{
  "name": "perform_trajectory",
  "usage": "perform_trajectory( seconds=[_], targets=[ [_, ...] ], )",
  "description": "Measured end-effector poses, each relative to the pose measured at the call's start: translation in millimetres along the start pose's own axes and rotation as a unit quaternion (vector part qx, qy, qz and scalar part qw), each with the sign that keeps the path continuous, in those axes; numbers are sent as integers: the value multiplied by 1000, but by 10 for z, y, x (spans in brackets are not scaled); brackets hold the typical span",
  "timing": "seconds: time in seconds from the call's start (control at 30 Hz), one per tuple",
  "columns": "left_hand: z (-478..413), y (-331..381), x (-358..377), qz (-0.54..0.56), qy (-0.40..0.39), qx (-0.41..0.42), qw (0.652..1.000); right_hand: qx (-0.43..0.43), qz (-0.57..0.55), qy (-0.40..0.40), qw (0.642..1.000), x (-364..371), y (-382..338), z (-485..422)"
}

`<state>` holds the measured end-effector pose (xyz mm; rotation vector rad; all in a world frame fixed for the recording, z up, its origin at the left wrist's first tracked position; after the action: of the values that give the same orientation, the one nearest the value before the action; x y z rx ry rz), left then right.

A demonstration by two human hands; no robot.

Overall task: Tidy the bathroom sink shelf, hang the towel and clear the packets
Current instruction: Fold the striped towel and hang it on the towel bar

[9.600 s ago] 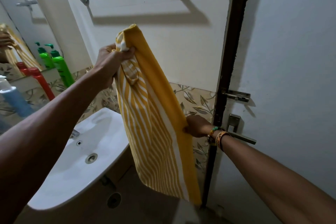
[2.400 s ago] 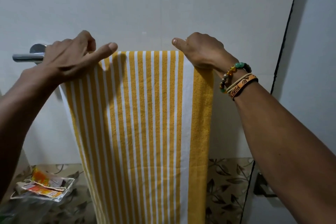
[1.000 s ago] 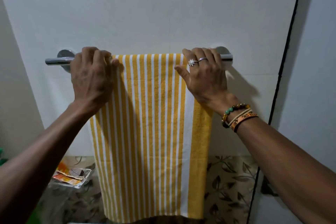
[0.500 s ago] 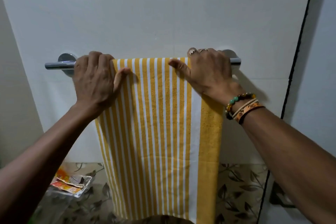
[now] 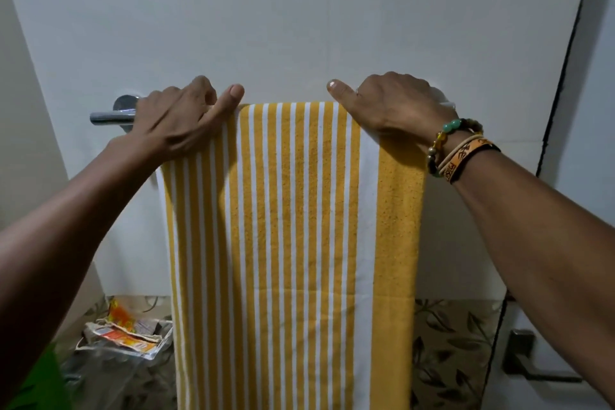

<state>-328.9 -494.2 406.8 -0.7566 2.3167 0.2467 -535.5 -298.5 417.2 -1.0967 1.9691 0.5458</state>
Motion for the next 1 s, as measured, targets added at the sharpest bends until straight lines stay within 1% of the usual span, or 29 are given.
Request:
perform_trajectory(
  seconds=[0.07, 0.1, 0.13, 0.17, 0.23, 0.3, 0.37, 0.43, 0.5, 0.73, 0.9, 1.0],
  targets=[
    [65, 19, -13, 52, -8, 31, 998, 3, 33, 45, 998, -39, -40, 71],
    [135, 32, -58, 76, 10, 48, 996, 3, 63, 89, 994, -97, -70, 129],
    [226, 27, -117, 78, 46, 57, 994, 8, 94, 137, 986, -163, -94, 201],
    [328, 7, -169, 57, 92, 53, 993, 15, 115, 185, 976, -229, -110, 287],
    [542, -32, -215, 19, 165, 28, 986, 0, 111, 273, 956, -308, -147, 475],
    [693, -17, -152, 10, 177, 29, 984, -36, 77, 321, 943, -273, -172, 656],
    [784, 22, -31, 7, 161, 50, 986, -70, 85, 325, 939, -113, -208, 807],
    [830, 41, 59, 15, 161, 62, 985, -90, 118, 302, 942, 83, -232, 893],
    [838, 55, 102, 20, 176, 63, 982, -91, 136, 281, 946, 197, -220, 912],
    [815, 60, 137, 30, 207, 54, 976, -83, 141, 258, 952, 226, -240, 814],
    [655, 33, 69, 20, 190, 22, 981, -79, 149, 238, 957, 76, -292, 663],
    [442, 21, -30, -14, 152, -9, 988, -73, 109, 186, 974, -25, -271, 450]
  ],
)
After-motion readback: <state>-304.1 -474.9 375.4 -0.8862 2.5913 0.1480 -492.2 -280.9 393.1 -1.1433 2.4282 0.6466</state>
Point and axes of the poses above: each hand's wrist, its own z-axis away from the middle knuckle, its own x-axis out of the palm, y = z × x, the point moved 9 cm from there along -z, towards the middle knuckle, and after that the axes turned 7 degrees about -y, right-handed, at the moved point
